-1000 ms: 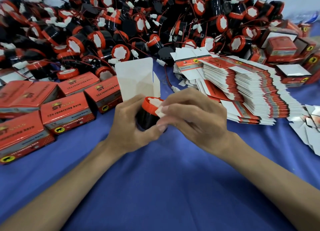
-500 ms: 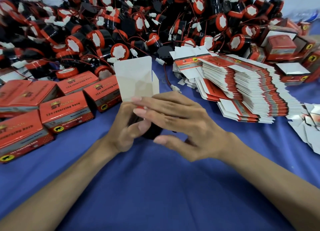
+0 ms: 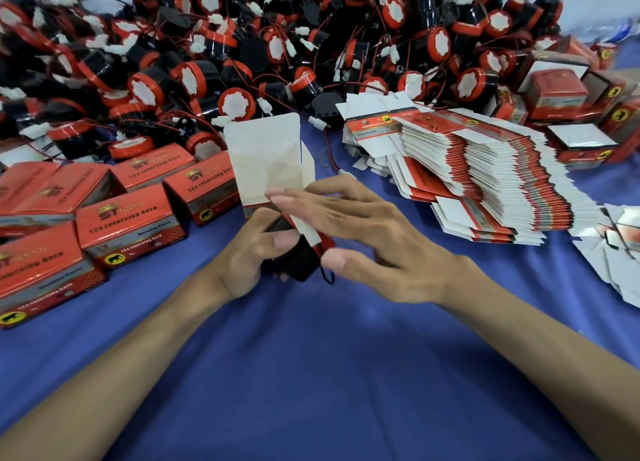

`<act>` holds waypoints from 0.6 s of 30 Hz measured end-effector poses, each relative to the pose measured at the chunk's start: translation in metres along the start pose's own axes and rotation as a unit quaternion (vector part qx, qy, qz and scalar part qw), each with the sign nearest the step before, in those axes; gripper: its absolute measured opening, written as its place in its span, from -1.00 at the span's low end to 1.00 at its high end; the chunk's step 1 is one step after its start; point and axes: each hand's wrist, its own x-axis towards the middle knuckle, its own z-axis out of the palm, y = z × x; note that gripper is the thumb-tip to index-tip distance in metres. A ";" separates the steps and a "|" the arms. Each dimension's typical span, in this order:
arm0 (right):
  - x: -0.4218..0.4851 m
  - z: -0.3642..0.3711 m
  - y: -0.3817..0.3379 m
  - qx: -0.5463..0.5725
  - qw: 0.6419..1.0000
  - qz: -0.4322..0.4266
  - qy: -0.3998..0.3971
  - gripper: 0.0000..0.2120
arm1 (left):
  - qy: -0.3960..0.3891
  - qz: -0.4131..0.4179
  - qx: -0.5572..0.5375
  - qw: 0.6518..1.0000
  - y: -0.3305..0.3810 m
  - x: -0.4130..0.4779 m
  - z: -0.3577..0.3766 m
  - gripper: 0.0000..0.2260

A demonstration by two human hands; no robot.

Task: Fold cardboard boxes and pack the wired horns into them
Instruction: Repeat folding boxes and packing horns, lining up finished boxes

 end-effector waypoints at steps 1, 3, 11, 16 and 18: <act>-0.001 -0.001 0.001 0.013 1.000 0.020 -0.017 -0.55 | 0.005 -0.028 0.004 1.000 0.001 0.000 -0.002 -0.24; -0.001 -0.002 0.002 0.018 0.998 0.048 -0.036 -0.53 | -0.012 -0.029 0.025 0.999 -0.002 0.002 -0.002 -0.22; -0.004 0.003 0.004 0.034 0.995 0.079 -0.045 -0.49 | -0.021 0.019 0.111 0.993 0.000 0.001 0.001 -0.43; -0.004 0.001 0.006 0.016 0.994 0.090 -0.063 -0.34 | 0.014 0.029 0.119 0.992 0.004 0.004 0.008 -0.79; -0.004 -0.002 0.009 0.011 0.994 0.096 -0.049 -0.33 | 0.036 0.043 0.112 0.992 0.002 0.004 0.009 -0.85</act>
